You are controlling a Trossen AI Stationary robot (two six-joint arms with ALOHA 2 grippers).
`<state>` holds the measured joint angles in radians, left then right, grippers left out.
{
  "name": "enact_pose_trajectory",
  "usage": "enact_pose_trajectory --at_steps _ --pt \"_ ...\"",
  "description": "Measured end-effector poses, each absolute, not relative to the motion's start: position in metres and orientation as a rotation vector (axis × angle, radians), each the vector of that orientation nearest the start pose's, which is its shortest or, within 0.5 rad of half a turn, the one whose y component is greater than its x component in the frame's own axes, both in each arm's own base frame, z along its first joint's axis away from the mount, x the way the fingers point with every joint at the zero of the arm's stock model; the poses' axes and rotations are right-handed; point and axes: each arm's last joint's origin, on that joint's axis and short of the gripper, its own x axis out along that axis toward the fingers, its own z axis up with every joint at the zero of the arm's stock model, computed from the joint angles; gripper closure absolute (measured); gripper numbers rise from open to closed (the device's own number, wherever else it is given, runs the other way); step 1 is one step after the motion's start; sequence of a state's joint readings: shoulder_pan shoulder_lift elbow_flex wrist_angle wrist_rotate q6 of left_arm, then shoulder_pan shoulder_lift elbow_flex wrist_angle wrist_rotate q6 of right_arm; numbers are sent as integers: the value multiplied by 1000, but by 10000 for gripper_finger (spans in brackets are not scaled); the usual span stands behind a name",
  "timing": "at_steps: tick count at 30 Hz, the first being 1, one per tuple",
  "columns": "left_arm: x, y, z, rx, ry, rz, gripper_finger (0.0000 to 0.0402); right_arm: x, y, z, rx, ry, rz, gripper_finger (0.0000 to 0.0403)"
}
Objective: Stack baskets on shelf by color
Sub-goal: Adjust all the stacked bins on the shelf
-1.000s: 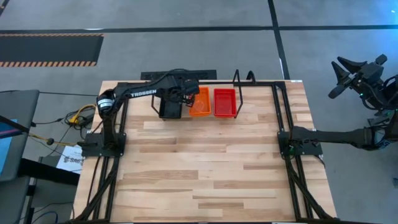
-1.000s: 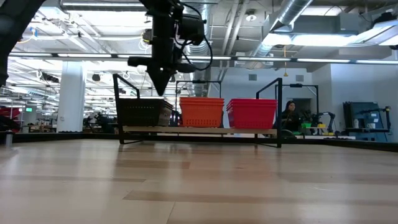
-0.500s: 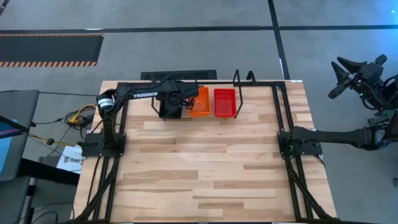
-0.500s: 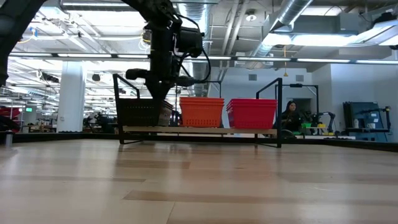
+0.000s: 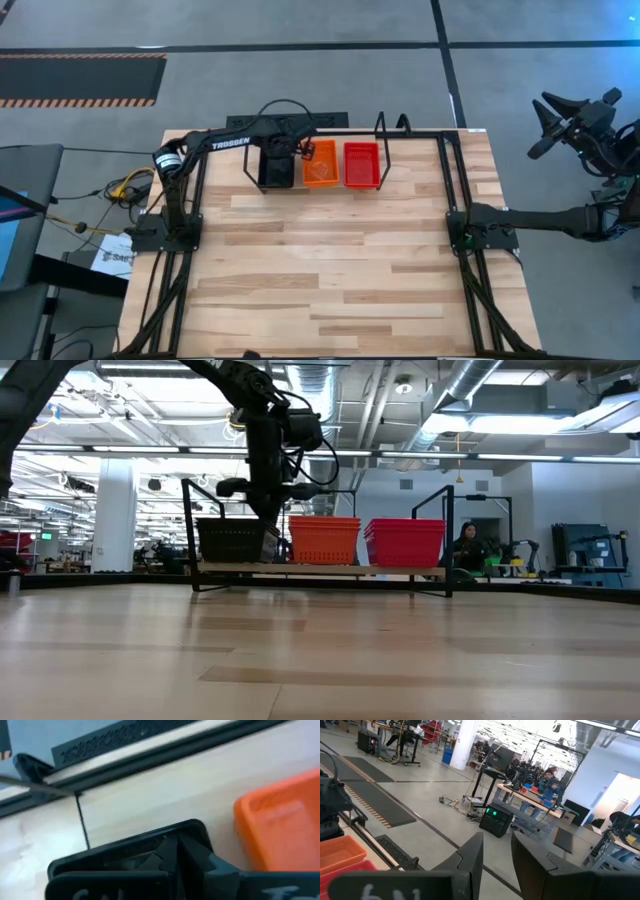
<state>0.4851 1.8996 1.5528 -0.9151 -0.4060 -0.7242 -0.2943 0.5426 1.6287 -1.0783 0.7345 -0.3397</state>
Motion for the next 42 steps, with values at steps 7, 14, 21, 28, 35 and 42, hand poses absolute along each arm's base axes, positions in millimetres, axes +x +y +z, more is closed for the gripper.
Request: enact_pose_trajectory --at_steps 7,14,21,28,35,42 --pt "335 195 237 -641 936 1197 401 -59 -2 485 -309 174 -1019 282" --pt "339 196 239 -636 889 1181 401 -59 -2 485 -308 173 -1019 282" --pt "340 197 239 -630 883 1176 401 -59 -2 485 -307 172 -1019 282" --pt "345 193 241 -638 865 1144 402 -59 -2 485 -307 172 -1019 282" --pt "351 180 241 -614 868 1126 401 -59 -2 483 -310 187 -1017 282" --pt "341 191 244 -589 887 1169 401 -59 -2 483 -311 187 -1016 282"
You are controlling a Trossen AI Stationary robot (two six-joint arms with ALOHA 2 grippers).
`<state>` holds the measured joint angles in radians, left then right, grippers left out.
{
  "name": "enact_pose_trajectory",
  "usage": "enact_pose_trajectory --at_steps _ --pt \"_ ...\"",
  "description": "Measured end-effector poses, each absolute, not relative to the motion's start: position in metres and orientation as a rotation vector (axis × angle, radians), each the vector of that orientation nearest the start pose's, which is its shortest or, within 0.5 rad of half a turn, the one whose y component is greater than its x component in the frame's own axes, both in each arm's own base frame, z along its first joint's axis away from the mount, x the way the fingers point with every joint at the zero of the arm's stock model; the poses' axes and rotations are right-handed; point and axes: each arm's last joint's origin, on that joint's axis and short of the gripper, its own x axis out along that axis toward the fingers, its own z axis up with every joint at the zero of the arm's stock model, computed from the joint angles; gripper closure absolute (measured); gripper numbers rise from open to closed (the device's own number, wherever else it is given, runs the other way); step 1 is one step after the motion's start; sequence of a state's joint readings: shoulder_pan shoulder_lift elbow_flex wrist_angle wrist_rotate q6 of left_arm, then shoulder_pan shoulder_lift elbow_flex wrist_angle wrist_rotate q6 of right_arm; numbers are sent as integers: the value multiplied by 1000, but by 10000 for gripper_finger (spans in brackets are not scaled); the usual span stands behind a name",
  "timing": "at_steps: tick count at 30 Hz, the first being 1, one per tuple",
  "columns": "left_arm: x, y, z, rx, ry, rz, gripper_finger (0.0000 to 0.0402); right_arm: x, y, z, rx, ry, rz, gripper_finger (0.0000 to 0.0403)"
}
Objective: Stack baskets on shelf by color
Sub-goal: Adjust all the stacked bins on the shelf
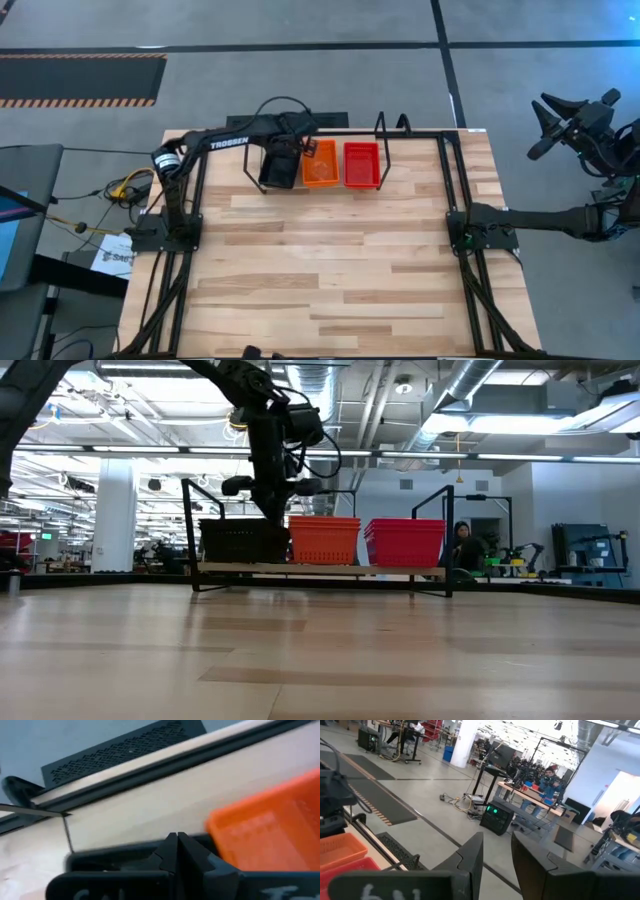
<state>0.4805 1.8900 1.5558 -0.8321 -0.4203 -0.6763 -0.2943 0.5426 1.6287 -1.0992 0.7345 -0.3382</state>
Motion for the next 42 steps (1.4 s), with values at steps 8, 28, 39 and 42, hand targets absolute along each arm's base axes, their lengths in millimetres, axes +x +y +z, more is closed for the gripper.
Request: enact_pose_trajectory --at_steps 8,28,39,42 --pt "332 207 243 -661 890 1156 401 -59 -2 483 -287 174 -1018 282" --pt "336 186 292 -414 1202 700 401 -59 -2 483 -287 174 -1018 282" --pt "327 186 249 -364 1317 787 401 -59 -2 483 -280 170 -1020 282" --pt "329 190 247 -302 1271 849 401 -59 -2 483 -279 169 -1021 282"
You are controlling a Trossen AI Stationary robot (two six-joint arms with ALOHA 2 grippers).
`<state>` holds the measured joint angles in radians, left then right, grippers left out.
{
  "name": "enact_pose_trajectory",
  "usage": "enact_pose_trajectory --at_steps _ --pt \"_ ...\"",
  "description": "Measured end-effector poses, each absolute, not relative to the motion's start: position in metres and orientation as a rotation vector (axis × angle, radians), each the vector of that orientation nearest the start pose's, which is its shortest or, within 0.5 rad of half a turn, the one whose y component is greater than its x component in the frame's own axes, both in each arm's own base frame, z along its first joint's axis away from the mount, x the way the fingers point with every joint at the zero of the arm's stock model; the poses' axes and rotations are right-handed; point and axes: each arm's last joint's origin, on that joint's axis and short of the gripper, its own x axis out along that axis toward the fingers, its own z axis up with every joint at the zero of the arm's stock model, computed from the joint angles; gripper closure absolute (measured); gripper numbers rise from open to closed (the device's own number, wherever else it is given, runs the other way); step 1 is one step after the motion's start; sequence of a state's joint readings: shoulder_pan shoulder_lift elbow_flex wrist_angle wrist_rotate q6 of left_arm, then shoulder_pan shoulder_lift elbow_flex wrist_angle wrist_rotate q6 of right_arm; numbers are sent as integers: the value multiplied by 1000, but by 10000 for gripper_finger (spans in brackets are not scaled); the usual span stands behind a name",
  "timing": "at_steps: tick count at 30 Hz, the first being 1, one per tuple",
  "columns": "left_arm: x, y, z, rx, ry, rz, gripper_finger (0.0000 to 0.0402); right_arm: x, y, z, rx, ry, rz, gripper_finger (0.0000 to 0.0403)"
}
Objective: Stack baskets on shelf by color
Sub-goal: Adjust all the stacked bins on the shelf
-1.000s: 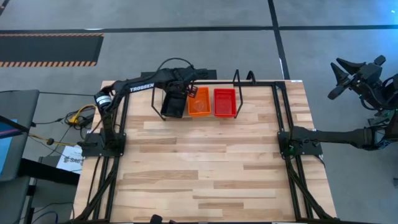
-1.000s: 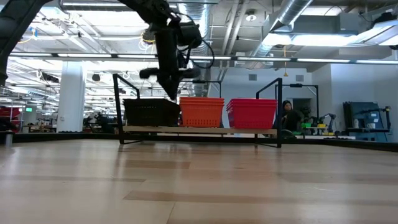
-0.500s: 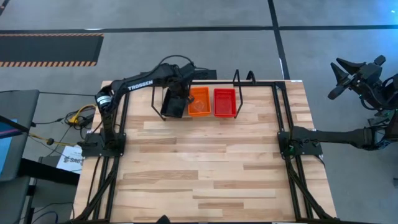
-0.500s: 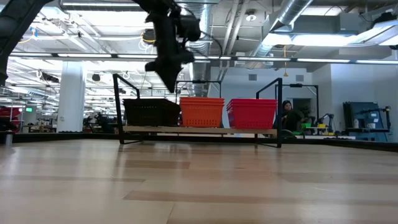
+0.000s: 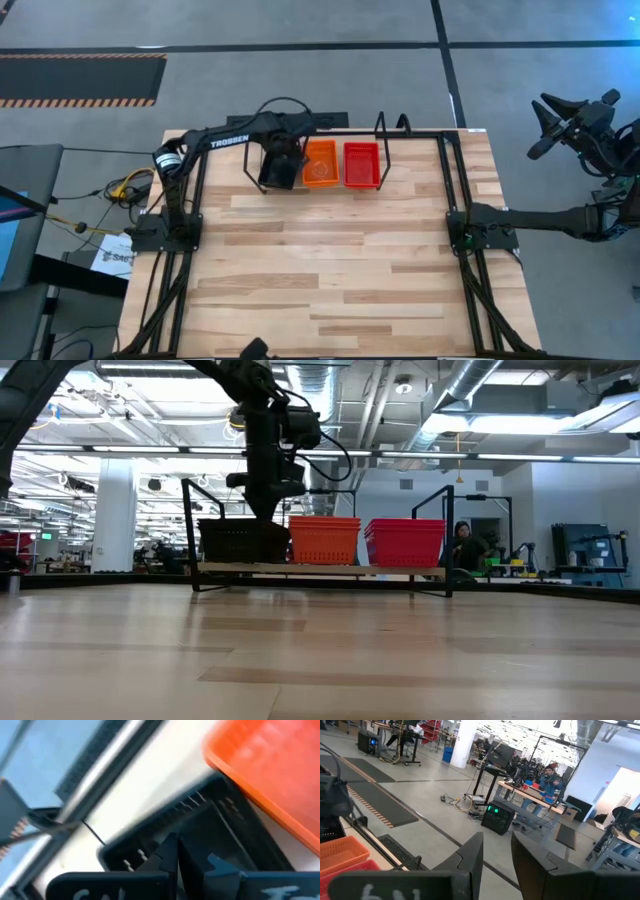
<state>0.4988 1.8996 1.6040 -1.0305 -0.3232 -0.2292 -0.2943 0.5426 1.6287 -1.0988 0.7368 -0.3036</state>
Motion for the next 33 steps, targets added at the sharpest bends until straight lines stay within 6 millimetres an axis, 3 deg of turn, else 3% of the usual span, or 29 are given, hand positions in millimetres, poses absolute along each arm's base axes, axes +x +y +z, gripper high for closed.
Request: enact_pose_trajectory --at_steps 12,17,25,29,33 --pt "323 219 250 -291 1155 976 401 -59 -2 483 -279 170 -1021 282" --pt "324 215 250 -420 1152 816 401 -59 -2 483 -279 170 -1022 282" --pt "325 212 256 -374 1178 768 402 -59 -2 483 -265 162 -1023 282" --pt "324 216 270 -355 1173 767 401 -59 -2 483 -261 159 -1024 282" --pt "322 211 289 -380 1205 638 401 -59 -2 483 -232 144 -1028 282"
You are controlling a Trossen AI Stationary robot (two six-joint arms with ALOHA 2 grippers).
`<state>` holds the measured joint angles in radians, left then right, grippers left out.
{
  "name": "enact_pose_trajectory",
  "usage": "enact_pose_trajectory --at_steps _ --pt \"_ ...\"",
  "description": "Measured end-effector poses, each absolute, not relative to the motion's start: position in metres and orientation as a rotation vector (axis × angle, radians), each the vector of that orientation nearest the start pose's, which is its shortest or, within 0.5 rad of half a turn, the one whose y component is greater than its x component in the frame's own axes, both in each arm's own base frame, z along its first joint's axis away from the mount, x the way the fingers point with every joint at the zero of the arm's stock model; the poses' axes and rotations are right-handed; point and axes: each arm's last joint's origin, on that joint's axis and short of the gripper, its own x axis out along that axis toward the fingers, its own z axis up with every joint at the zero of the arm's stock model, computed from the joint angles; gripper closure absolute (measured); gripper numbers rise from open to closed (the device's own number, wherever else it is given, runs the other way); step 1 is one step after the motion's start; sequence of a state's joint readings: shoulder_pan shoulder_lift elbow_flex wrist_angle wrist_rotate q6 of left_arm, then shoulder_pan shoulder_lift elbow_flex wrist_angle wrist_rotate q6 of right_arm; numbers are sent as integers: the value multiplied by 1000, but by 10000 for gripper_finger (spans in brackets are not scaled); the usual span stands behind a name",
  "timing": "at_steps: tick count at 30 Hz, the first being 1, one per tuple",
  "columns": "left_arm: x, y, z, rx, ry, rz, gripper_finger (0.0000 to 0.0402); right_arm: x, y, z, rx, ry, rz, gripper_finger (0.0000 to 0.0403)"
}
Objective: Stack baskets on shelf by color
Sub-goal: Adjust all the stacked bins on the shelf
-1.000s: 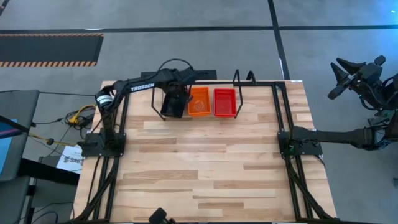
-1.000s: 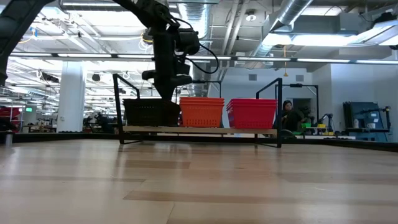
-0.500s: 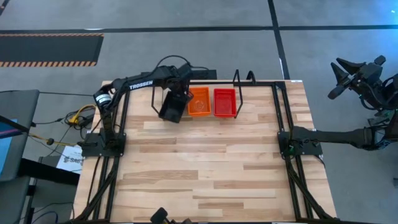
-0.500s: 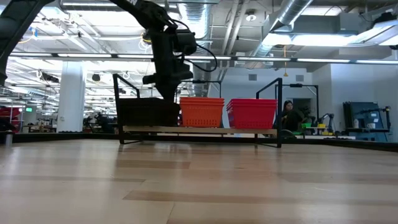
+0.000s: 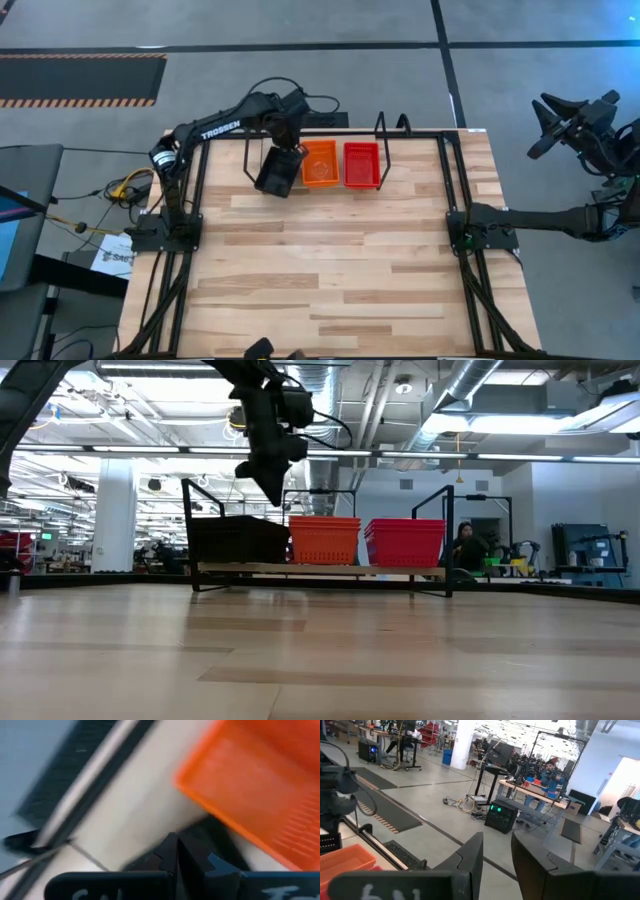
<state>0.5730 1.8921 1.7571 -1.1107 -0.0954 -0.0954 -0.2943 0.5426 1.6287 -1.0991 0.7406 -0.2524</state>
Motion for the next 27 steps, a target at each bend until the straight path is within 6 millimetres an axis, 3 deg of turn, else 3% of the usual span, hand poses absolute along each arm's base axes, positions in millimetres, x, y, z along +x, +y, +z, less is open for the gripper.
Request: enact_pose_trajectory --at_steps 4,9,21,27 --pt "320 204 293 -429 1246 487 402 -59 -2 483 -216 135 -1029 282" --pt "317 203 277 -411 1390 424 401 -59 -3 483 -214 134 -1031 282" --pt "331 216 242 -157 1546 493 402 -59 -3 483 -190 120 -1032 282" --pt "336 227 238 -95 1499 592 401 -59 -3 483 -183 117 -1033 282"
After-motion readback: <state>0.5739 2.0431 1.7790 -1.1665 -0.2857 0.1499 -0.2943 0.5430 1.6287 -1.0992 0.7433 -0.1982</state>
